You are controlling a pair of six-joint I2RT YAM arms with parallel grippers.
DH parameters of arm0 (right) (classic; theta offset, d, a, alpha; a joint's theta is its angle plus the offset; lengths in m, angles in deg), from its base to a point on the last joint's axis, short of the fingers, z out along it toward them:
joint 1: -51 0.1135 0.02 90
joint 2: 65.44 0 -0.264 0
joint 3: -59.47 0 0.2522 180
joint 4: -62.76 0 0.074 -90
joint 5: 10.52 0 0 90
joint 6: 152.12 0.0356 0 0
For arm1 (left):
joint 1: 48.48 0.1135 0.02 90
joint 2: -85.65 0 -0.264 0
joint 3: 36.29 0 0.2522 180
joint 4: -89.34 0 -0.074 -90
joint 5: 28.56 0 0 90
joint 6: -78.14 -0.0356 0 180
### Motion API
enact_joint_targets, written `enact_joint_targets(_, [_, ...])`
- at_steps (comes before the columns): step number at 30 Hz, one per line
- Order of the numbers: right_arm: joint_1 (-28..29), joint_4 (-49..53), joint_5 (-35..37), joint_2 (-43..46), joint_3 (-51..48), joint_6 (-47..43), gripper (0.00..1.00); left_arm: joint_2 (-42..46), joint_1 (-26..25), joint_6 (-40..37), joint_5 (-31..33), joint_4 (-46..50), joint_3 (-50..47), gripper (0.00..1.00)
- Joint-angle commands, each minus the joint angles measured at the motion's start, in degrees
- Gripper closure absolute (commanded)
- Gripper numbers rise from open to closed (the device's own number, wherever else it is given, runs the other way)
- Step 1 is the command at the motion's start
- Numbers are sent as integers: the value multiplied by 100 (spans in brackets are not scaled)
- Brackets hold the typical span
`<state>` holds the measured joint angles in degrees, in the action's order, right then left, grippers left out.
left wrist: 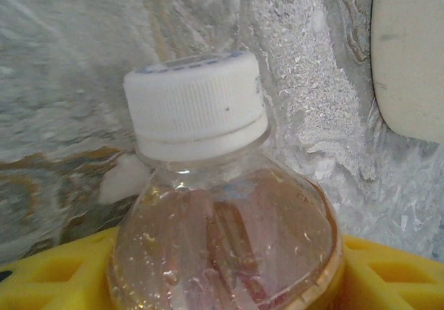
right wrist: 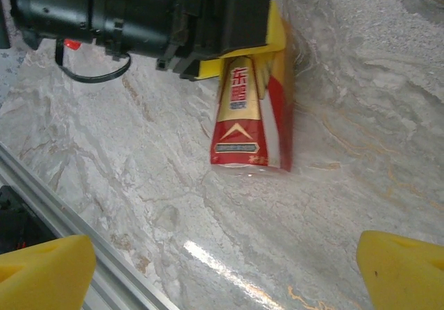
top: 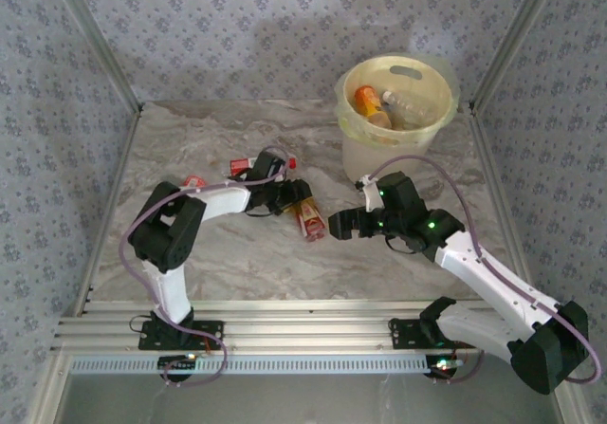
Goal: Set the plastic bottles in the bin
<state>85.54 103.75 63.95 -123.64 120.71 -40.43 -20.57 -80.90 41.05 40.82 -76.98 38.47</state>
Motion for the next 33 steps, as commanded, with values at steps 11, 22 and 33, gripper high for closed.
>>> enact_joint_targets(11, [40,-40,236,71,-1,340,3,2201,205,-427,-388,-754,-1114,42])
enact_joint_targets(22, [74,-914,-952,-156,146,822,3,4018,225,-1272,-158,-492,-1604,42])
enact_joint_targets(33, [386,-1995,-1555,-509,206,1188,0,4595,266,-887,-322,-678,-1796,43])
